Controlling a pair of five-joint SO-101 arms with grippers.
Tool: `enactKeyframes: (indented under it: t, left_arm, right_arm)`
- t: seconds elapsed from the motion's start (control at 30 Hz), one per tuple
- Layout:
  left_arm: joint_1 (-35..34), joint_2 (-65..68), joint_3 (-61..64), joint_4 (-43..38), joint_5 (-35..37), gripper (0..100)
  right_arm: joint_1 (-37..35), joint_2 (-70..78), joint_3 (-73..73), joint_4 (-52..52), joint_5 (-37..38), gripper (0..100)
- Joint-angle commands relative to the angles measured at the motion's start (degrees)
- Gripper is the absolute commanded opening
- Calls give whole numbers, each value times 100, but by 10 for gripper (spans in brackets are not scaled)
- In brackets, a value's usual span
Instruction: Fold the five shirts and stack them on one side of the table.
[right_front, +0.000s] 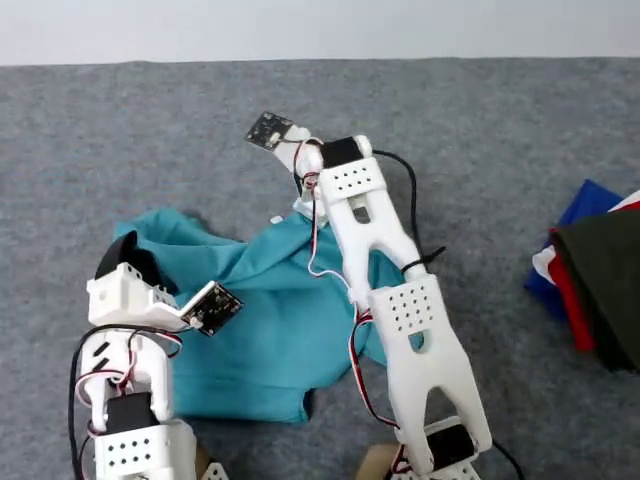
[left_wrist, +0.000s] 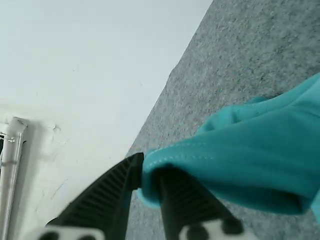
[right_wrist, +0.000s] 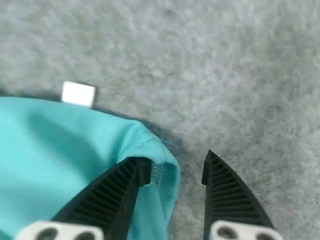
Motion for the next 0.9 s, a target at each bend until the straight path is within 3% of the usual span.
enactKeyframes:
  t: [0.0, 0.33, 0.77, 0.87]
  left_arm:
    - [-26, -18, -31, 9, -18, 3]
    - [0, -44, -31, 9, -18, 3]
    - [-9, -44, -31, 9, -18, 3]
    - [-9, -44, -31, 9, -18, 3]
  right_arm:
    - [-127, 110, -1064, 497, -62, 188]
    - [-145, 251, -2330, 1446, -62, 188]
    - [-215, 804, -2136, 998, -70, 188]
    - [-224, 1024, -2136, 831, -70, 225]
